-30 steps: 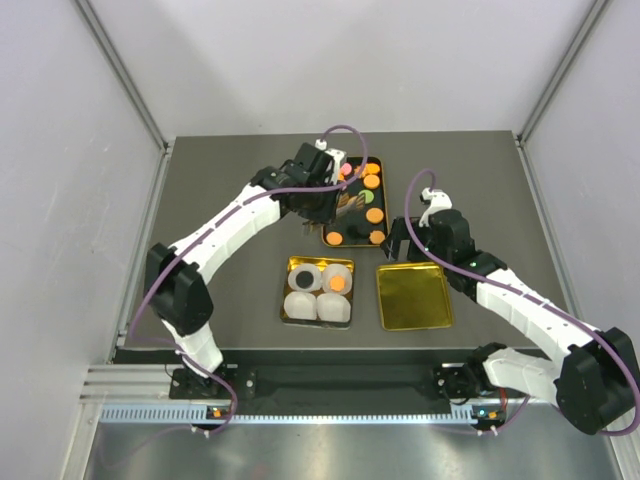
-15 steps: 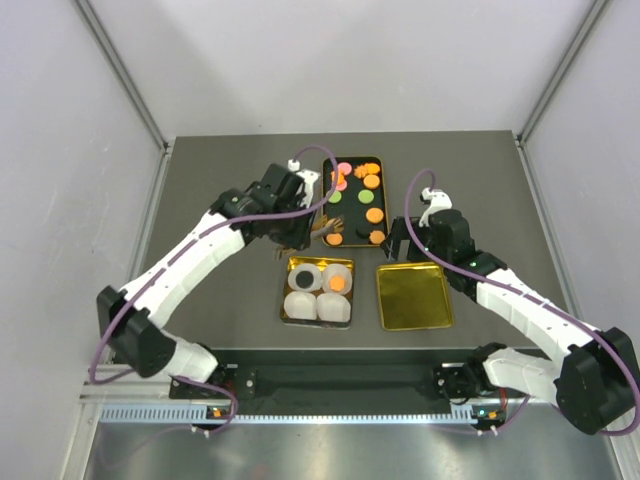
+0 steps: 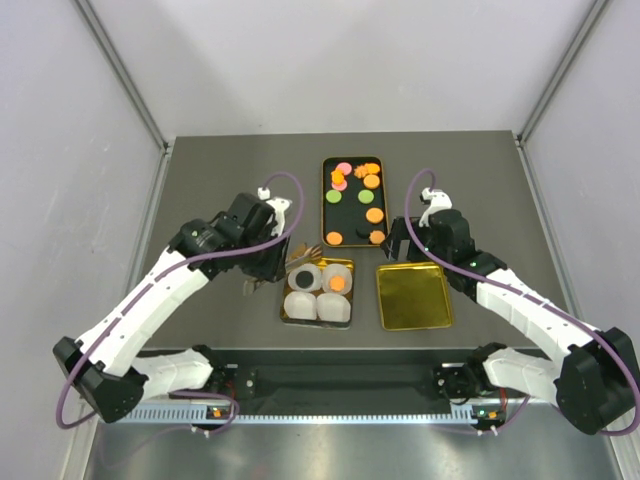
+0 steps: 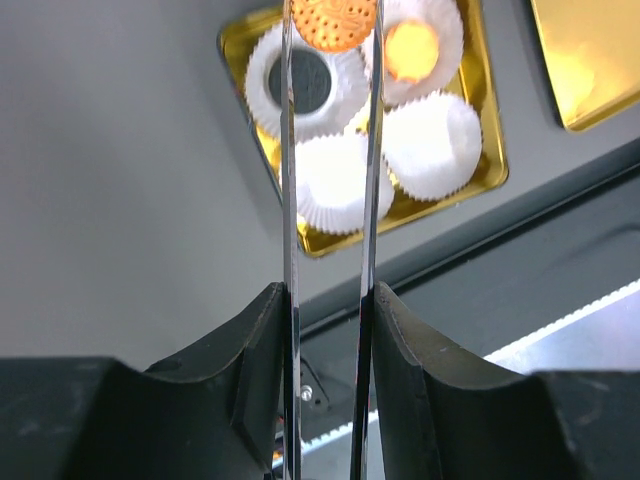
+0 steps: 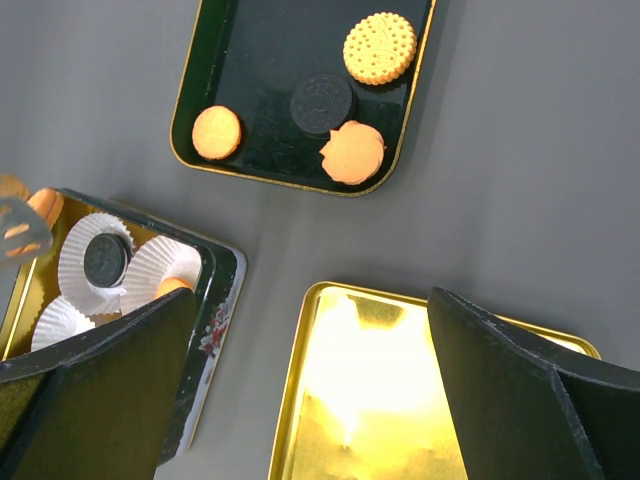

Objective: Pack the cookies

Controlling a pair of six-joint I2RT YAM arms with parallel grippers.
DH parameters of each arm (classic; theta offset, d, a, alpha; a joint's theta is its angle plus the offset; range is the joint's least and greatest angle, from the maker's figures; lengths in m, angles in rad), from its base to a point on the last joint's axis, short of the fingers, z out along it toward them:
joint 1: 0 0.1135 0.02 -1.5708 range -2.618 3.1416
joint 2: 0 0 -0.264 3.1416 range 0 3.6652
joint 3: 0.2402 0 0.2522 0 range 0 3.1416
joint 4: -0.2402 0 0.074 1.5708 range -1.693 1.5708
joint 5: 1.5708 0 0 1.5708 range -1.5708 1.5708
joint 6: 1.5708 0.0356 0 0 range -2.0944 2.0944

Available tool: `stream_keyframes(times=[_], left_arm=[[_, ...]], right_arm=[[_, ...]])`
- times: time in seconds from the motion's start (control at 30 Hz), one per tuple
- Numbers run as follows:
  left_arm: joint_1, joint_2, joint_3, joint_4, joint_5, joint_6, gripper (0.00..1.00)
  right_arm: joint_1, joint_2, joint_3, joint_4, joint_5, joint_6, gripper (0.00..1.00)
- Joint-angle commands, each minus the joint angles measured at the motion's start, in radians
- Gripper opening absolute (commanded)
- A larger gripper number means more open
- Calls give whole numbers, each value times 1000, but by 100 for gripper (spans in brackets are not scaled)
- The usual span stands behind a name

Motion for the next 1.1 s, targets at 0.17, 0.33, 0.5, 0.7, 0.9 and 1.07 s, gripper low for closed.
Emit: stream_keyframes(times=[0.17, 0.33, 0.5, 0.7, 0.9, 1.07], left_arm=[[-14, -100, -47, -107, 20, -95, 38], [-18, -126, -55, -176, 31, -116, 38], [-21, -139, -52, -217, 57, -121, 38], [-32, -128, -57, -245, 98, -129, 37], [-52, -94, -37, -286, 99, -136, 37], [-70, -85, -43, -291, 76, -149, 38]], right_arm=[[-3, -1, 41, 13, -1, -11, 100], [-5, -1, 39, 13, -6, -8, 100], [-3, -2, 41, 13, -6, -10, 100], [-3, -4, 39, 13, -4, -11, 100], [-1, -7, 39, 10, -4, -10, 100], [-3, -16, 39, 9, 1, -11, 100]])
